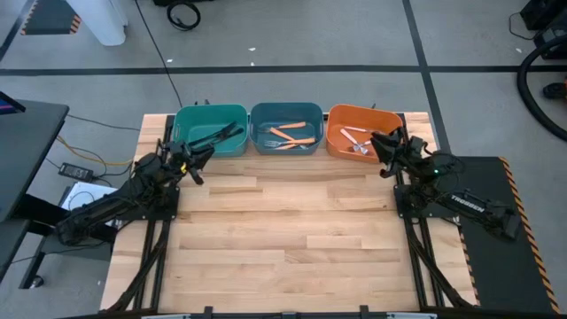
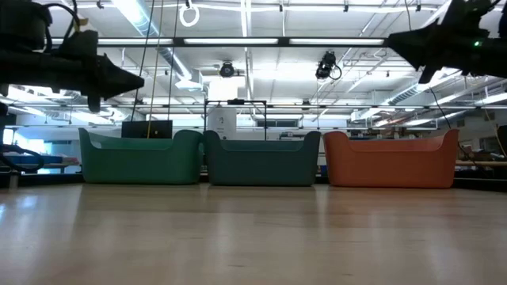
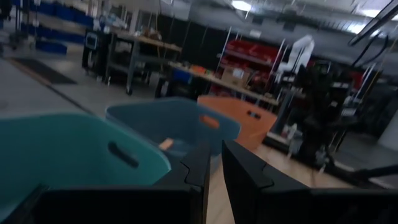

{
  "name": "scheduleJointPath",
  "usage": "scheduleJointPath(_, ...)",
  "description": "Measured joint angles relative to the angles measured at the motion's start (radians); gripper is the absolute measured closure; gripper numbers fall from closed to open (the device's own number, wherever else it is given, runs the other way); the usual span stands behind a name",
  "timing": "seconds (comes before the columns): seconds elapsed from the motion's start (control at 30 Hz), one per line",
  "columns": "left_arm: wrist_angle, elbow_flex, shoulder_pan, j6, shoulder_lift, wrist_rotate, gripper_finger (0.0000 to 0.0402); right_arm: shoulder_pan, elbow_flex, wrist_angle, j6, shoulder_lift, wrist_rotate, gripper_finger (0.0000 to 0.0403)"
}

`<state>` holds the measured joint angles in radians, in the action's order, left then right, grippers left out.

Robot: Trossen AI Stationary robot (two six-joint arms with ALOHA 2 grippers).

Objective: Sort silverware by color (type)
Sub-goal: Return to Home Position

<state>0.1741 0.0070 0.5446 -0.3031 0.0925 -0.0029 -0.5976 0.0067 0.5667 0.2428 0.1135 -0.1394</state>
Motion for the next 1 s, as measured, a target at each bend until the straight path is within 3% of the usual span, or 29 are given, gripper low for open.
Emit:
scheduleJointPath(0.17, 0.001, 0.000, 0.000, 0.000, -0.091, 0.000, 0.0353, 0.000, 0.000, 0.000, 0.000, -0.109, 0.000, 0.0298)
scheduleJointPath(0.4, 0.032, -0.001, -0.033, 0.000, -0.091, -0.001, 0.0353, 0.041, 0.000, 0.038, 0.000, -0.113, 0.017, 0.0298)
scheduleJointPath(0.8, 0.034, -0.001, -0.385, 0.000, -0.091, -0.001, 0.0353, 0.343, 0.000, 0.038, 0.000, -0.113, 0.016, 0.0298)
scheduleJointPath(1.0, 0.034, -0.001, -0.436, 0.000, -0.091, -0.001, 0.0353, 0.485, 0.000, 0.038, 0.000, -0.113, 0.016, 0.0298)
